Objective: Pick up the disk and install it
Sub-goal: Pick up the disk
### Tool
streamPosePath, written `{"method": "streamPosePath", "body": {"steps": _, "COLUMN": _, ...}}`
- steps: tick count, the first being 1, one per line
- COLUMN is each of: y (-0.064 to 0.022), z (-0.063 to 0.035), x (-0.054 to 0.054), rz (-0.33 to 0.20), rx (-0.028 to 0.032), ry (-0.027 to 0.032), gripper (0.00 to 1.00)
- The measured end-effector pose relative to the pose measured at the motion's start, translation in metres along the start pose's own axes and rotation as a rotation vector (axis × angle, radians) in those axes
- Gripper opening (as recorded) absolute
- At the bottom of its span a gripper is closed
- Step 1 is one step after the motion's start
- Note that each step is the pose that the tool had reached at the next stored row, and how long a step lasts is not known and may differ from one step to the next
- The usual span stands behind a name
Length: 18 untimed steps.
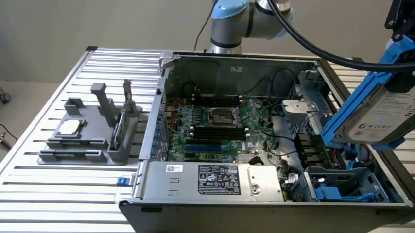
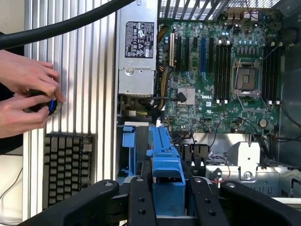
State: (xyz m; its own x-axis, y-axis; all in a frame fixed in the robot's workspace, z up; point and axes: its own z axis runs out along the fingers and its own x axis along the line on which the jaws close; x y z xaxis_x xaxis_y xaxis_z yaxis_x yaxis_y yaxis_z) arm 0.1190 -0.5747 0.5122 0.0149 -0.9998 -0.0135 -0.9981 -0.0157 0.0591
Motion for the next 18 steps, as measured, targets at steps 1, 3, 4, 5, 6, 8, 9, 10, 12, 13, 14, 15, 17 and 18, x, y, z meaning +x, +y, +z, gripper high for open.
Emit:
{"method": "streamPosePath", "body": {"steps": 1, "y": 0.0, "z": 0.0002, "x": 0.002, "rz": 0.0, "rx": 0.0091, "ry": -0.001, "gripper": 0.33}}
{"method": "streamPosePath", "body": {"steps": 3, "y": 0.0001, "z": 0.001, "x": 0.006, "rz": 0.0, "rx": 0.0245, "ry": -0.0026, "gripper": 0.33}}
{"method": "streamPosePath", "body": {"steps": 4, "y": 0.0, "z": 0.002, "x": 0.009, "rz": -0.001, "rx": 0.0274, "ry": -0.003, "gripper": 0.33}}
{"method": "streamPosePath", "body": {"steps": 5, "y": 0.0, "z": 0.003, "x": 0.011, "rz": -0.001, "rx": 0.0281, "ry": -0.0032, "gripper": 0.33}}
{"method": "streamPosePath", "body": {"steps": 6, "y": 0.0, "z": 0.0036, "x": 0.014, "rz": -0.001, "rx": 0.0281, "ry": -0.003, "gripper": 0.33}}
{"method": "streamPosePath", "body": {"steps": 8, "y": 0.0, "z": 0.005, "x": 0.017, "rz": 0.0, "rx": 0.0282, "ry": -0.0024, "gripper": 0.33}}
{"method": "streamPosePath", "body": {"steps": 9, "y": 0.0, "z": 0.0064, "x": 0.018, "rz": 0.0, "rx": 0.0283, "ry": -0.0025, "gripper": 0.33}}
{"method": "streamPosePath", "body": {"steps": 10, "y": 0.0001, "z": 0.0083, "x": 0.019, "rz": 0.0, "rx": 0.0288, "ry": -0.0027, "gripper": 0.33}}
{"method": "streamPosePath", "body": {"steps": 12, "y": 0.0007, "z": 0.0118, "x": 0.019, "rz": 0.0, "rx": 0.0299, "ry": -0.0024, "gripper": 0.33}}
{"method": "streamPosePath", "body": {"steps": 13, "y": 0.0012, "z": 0.0137, "x": 0.019, "rz": 0.0, "rx": 0.03, "ry": -0.0024, "gripper": 0.33}}
{"method": "streamPosePath", "body": {"steps": 14, "y": 0.0017, "z": 0.0156, "x": 0.019, "rz": 0.0, "rx": 0.0301, "ry": -0.0023, "gripper": 0.33}}
{"method": "streamPosePath", "body": {"steps": 15, "y": 0.0022, "z": 0.0175, "x": 0.02, "rz": 0.0, "rx": 0.0301, "ry": -0.0024, "gripper": 0.33}}
{"method": "streamPosePath", "body": {"steps": 17, "y": 0.0027, "z": 0.0212, "x": 0.02, "rz": 0.0, "rx": 0.0301, "ry": -0.0019, "gripper": 0.33}}
{"method": "streamPosePath", "body": {"steps": 18, "y": 0.0026, "z": 0.023, "x": 0.02, "rz": 0.0, "rx": 0.0301, "ry": -0.0015, "gripper": 0.33}}
